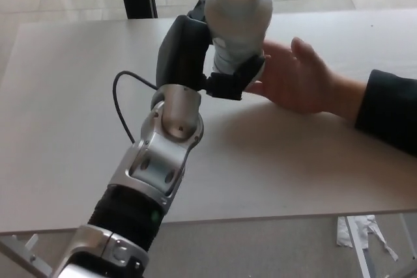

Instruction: Pick up a bottle and hand it

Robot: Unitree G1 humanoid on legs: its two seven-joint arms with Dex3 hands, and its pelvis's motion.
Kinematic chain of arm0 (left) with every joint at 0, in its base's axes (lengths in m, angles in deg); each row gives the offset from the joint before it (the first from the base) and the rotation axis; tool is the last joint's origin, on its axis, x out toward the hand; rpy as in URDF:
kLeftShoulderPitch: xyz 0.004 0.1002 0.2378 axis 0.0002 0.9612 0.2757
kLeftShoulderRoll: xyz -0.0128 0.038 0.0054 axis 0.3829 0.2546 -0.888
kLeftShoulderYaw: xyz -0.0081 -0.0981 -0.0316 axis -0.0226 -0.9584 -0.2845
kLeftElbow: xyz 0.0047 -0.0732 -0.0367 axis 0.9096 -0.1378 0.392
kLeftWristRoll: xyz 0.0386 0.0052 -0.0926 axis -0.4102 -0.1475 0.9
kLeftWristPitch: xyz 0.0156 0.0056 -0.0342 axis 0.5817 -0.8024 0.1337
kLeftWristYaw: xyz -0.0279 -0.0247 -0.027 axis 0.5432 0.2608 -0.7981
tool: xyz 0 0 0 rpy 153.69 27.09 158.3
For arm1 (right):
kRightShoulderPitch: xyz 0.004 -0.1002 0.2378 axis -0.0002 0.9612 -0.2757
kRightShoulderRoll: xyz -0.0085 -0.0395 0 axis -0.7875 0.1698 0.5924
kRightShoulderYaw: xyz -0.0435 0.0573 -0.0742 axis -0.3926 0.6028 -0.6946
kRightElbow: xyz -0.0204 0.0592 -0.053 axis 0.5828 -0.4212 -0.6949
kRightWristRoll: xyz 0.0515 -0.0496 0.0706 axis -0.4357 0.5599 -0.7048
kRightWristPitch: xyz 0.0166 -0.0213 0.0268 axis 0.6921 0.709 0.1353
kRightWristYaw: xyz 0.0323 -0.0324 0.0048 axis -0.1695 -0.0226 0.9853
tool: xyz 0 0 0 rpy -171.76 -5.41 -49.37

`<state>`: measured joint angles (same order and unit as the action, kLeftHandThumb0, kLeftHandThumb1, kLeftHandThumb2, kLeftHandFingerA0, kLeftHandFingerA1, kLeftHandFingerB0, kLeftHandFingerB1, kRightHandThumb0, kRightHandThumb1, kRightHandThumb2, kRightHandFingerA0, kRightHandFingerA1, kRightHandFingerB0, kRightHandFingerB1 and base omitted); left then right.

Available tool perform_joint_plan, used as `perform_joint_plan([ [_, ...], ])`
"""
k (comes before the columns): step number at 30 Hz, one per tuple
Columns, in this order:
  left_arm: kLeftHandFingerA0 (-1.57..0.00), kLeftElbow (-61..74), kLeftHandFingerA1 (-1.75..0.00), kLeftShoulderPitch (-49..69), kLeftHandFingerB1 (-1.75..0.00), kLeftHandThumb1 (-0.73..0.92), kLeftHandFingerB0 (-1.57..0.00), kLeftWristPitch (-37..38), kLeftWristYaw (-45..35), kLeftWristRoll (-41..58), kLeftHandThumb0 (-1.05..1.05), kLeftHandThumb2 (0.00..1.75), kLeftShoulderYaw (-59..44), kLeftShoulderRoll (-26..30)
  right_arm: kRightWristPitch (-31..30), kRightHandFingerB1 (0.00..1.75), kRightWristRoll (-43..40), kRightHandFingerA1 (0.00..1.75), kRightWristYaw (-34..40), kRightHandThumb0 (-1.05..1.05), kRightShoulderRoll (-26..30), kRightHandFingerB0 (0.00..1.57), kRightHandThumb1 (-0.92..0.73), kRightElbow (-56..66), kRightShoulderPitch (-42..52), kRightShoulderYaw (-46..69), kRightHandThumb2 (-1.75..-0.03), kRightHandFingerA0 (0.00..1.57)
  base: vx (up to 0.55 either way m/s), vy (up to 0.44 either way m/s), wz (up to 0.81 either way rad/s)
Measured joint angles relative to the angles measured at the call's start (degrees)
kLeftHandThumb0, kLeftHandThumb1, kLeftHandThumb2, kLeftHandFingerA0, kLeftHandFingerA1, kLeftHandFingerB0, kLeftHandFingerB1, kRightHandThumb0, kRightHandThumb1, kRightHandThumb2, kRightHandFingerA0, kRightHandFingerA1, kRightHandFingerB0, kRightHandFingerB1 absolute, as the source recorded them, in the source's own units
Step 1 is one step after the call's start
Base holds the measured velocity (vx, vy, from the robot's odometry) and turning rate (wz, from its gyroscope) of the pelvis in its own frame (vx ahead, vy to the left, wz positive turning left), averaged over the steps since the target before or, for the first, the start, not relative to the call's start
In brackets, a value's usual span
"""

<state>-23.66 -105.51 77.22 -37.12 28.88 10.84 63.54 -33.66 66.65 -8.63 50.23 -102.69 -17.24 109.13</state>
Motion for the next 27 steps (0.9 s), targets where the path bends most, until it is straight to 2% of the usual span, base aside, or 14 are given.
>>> perform_joint_plan([
  [3,-0.81,-3.12,-1.72,-2.31,-1.52,0.56,-0.73,-1.11,-0.07,-0.27,-0.10,1.09,0.45,-1.01,-0.01,0.48,0.23,0.64,0.12,-0.67,0.21,0.37,-0.61,-0.63,-1.16,-0.74,-0.59,0.53,0.00,0.000,0.00],
  [6,-0.79,-6.73,-1.67,-3.96,-1.43,0.64,-0.75,-2.01,-0.05,-0.39,-0.09,0.95,0.90,-3.02,-0.07,0.57,0.72,0.67,0.48,-0.68,0.22,0.34,-0.46,-0.66,-2.05,-2.05,-0.90,0.49,0.00,0.000,0.00],
  [7,-0.79,-8.10,-1.69,-4.51,-1.44,0.65,-0.75,-2.11,0.05,-0.47,-0.09,0.92,1.18,-3.46,-0.15,0.49,0.85,0.64,0.62,-0.67,0.17,0.40,-0.61,-0.43,-2.20,-2.37,-0.58,0.53,0.00,0.000,0.00],
  [8,-0.78,-9.90,-1.71,-5.12,-1.44,0.68,-0.73,-2.20,0.17,-0.53,-0.10,0.88,1.44,-3.63,-0.28,0.57,0.90,0.67,0.74,-0.69,0.07,0.35,-0.45,0.12,-2.29,-2.64,-0.90,0.47,0.00,0.000,0.00],
  [13,-0.75,-17.06,-1.75,-8.01,-1.51,0.71,-0.67,-2.93,1.78,-0.60,-0.13,0.84,1.37,-3.93,-0.92,0.56,1.07,0.66,1.49,-0.68,-0.26,0.35,-0.45,1.47,-2.61,-4.01,-0.89,0.48,0.00,0.000,0.00],
  [14,-0.76,-18.01,-1.63,-8.72,-1.34,0.72,-0.73,-2.97,2.08,-0.57,-0.12,0.73,1.17,-3.94,-1.08,0.48,1.14,0.60,1.65,-0.64,-0.34,0.42,-0.60,1.64,-2.67,-4.32,-0.58,0.53,0.00,0.000,0.00],
  [16,-0.77,-20.54,-1.52,-10.81,-1.04,0.76,-0.79,-3.01,3.07,-0.51,-0.16,0.67,0.78,-4.09,-1.43,0.60,1.19,0.67,1.97,-0.64,-0.50,0.41,-0.43,1.83,-3.23,-4.74,-0.87,0.52,0.00,0.000,0.00],
  [17,-0.76,-21.61,-1.31,-11.67,-0.82,0.76,-0.76,-2.99,3.53,-0.49,-0.16,0.63,0.68,-4.17,-1.67,0.51,1.15,0.62,2.11,-0.62,-0.57,0.45,-0.60,1.92,-3.64,-4.86,-0.58,0.55,0.00,0.000,0.00],
  [18,-0.76,-22.49,-1.43,-12.38,-0.90,0.75,-0.75,-2.95,3.85,-0.43,-0.17,0.66,0.61,-4.23,-1.97,0.58,1.16,0.67,2.32,-0.63,-0.68,0.37,-0.45,2.11,-4.01,-5.05,-0.89,0.49,0.00,0.000,0.00],
  [20,-0.76,-23.62,-1.39,-13.07,-0.74,0.78,-0.74,-2.92,4.31,-0.32,-0.16,0.62,0.54,-4.27,-2.45,0.59,1.24,0.66,2.68,-0.63,-0.90,0.39,-0.45,2.84,-4.17,-5.53,-0.89,0.48,0.00,0.000,0.00],
  [21,-0.77,-24.03,-1.22,-13.25,-0.64,0.76,-0.67,-2.90,4.46,-0.27,-0.16,0.63,0.52,-4.29,-2.63,0.50,1.30,0.61,2.82,-0.62,-0.97,0.45,-0.60,3.20,-4.16,-5.73,-0.58,0.53,0.00,0.000,0.00],
  [24,-0.74,-25.93,-1.65,-14.23,-1.24,0.76,-0.71,-2.90,4.83,-0.11,-0.11,0.71,0.67,-4.35,-3.07,0.50,1.61,0.60,3.30,-0.61,-1.19,0.44,-0.62,4.01,-4.17,-6.35,-0.58,0.49,0.00,0.000,0.00],
  [25,-0.76,-26.50,-1.65,-14.71,-1.25,0.76,-0.71,-2.90,4.83,-0.07,-0.12,0.72,0.69,-4.39,-3.08,0.59,1.69,0.65,3.33,-0.62,-1.23,0.39,-0.45,4.03,-4.21,-6.44,-0.88,0.45,0.00,0.000,0.00],
  [27,-0.77,-27.61,-1.68,-16.09,-1.32,0.76,-0.70,-2.90,4.87,0.08,-0.13,0.73,0.67,-4.52,-3.12,0.50,1.81,0.60,3.40,-0.59,-1.29,0.42,-0.63,4.03,-4.27,-6.62,-0.57,0.46,0.00,0.000,0.00],
])
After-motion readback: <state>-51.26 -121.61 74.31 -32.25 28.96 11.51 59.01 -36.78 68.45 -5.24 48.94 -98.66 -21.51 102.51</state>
